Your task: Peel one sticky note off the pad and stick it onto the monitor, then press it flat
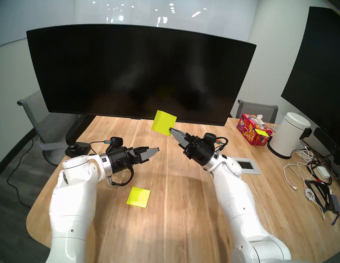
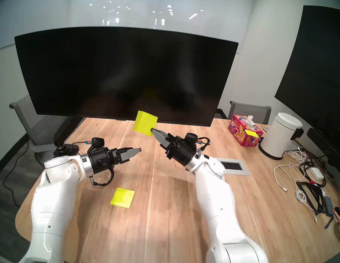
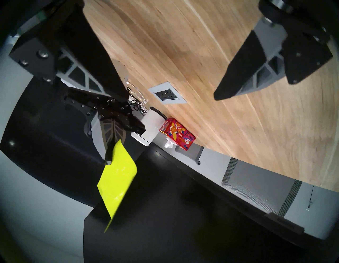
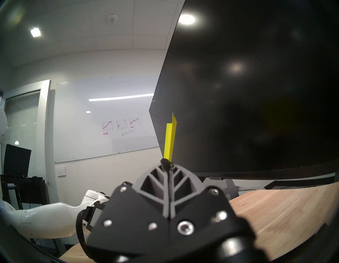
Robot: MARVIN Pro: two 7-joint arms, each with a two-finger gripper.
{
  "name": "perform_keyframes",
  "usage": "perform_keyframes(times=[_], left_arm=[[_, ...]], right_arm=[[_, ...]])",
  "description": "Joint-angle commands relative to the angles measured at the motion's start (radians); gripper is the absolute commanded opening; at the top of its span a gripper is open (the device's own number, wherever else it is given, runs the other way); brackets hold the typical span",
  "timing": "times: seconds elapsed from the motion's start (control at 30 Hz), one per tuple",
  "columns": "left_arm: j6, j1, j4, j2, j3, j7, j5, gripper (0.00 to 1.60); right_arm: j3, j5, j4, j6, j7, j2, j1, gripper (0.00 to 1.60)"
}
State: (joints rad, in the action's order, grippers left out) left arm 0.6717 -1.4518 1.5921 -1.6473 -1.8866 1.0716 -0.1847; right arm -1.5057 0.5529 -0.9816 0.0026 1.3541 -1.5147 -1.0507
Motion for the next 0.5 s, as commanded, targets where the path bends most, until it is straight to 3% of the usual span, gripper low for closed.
perform_keyframes(times=[0.0, 0.47], left_arm=[[0.014, 0.016, 0.014, -0.007, 0.002, -0.002, -0.035, 1.60], [0.035, 0.034, 0.022, -0.013, -0.007, -0.016, -0.071, 1.60]], right_arm=[[-0.001, 0.012, -0.023, 0.003, -0.006, -0.025, 0.005, 0.00], [-0.021, 0.024, -0.012, -0.008, -0.028, -0.053, -0.001, 0.00]])
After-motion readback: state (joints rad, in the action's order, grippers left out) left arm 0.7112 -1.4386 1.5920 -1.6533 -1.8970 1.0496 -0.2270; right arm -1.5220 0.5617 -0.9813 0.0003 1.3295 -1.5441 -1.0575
